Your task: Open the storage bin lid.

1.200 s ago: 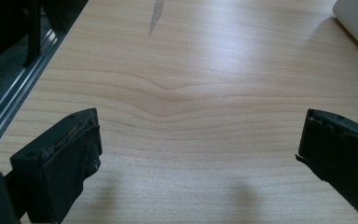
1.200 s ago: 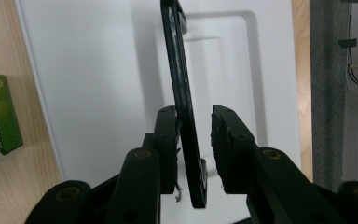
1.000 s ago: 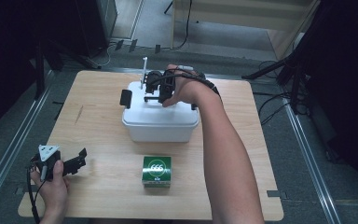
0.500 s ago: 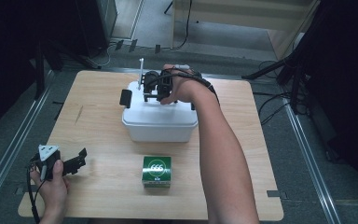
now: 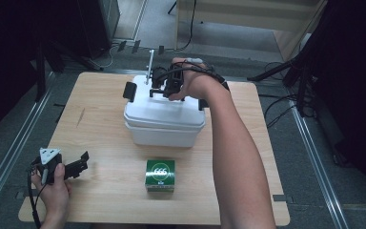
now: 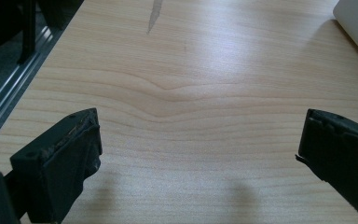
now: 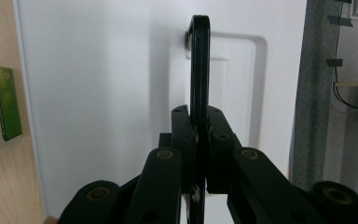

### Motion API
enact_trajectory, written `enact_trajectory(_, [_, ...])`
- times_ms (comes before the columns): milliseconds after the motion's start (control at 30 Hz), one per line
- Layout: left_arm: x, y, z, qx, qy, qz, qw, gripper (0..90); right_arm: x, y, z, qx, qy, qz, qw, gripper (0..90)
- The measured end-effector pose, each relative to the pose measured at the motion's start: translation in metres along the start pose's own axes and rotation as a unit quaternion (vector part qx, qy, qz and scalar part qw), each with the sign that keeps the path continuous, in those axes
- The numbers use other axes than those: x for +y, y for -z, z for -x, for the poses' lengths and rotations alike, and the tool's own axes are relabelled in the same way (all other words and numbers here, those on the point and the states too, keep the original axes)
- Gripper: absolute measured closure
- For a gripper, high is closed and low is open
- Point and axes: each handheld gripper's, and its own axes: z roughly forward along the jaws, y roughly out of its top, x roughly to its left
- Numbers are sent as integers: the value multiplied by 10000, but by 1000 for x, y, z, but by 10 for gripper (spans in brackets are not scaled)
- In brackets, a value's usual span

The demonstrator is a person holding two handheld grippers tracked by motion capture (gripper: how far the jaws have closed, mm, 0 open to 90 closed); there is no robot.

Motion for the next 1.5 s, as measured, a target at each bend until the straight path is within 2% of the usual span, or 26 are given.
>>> enact_trajectory(233, [0, 0, 0, 3, 2, 2, 10000, 0, -7, 18, 1, -78, -8, 52, 10000, 855])
enact_trajectory(267, [0, 0, 0, 4, 3, 5, 10000, 0, -9, 22, 1, -75, -97, 34, 9999, 855])
enact_trajectory(300, [0, 0, 0, 2, 1, 12, 10000, 0, -11, 24, 2, -99, -54, 62, 9999, 855])
enact_trajectory(533, [0, 0, 0, 14, -12, 10, 10000, 0, -31, 39, 2, -132, -111, -61, 9998, 855])
enact_trajectory(567, [0, 0, 0, 17, -3, 18, 10000, 0, -35, 41, 1, -157, -212, -126, 9996, 855])
enact_trajectory(600, [0, 0, 0, 21, 4, 26, 10000, 0, -38, 42, 1, -175, -190, -110, 9996, 855])
enact_trajectory(867, [0, 0, 0, 4, -4, -8, 10000, 0, -71, 55, -4, -250, -410, -86, 9988, 855])
enact_trajectory(900, [0, 0, 0, 8, -9, -7, 10000, 0, -81, 58, -5, -241, -423, -75, 9988, 855])
enact_trajectory(933, [0, 0, 0, 7, 1, 5, 10000, 0, -81, 58, -5, -241, -423, -75, 9988, 855])
enact_trajectory(1033, [0, 0, 0, 9, -11, -16, 10000, 0, -102, 62, -7, -269, -574, -141, 9979, 855])
enact_trajectory(1067, [0, 0, 0, 10, -7, -13, 10000, 0, -102, 62, -7, -269, -574, -141, 9979, 855])
enact_trajectory(1367, [0, 1, 0, 24, -37, 7, 10000, 0, -153, 66, -16, -276, -918, -276, 9950, 855])
enact_trajectory(1400, [0, 1, 0, 25, -35, 10, 10000, 0, -153, 66, -16, -276, -918, -276, 9950, 855])
enact_trajectory(1433, [0, 1, 0, 23, -30, 11, 10000, 0, -163, 65, -19, -265, -1003, -309, 9941, 855])
enact_trajectory(1500, [0, 1, 0, 17, -23, 13, 10000, 0, -167, 65, -20, -274, -1027, -301, 9939, 855])
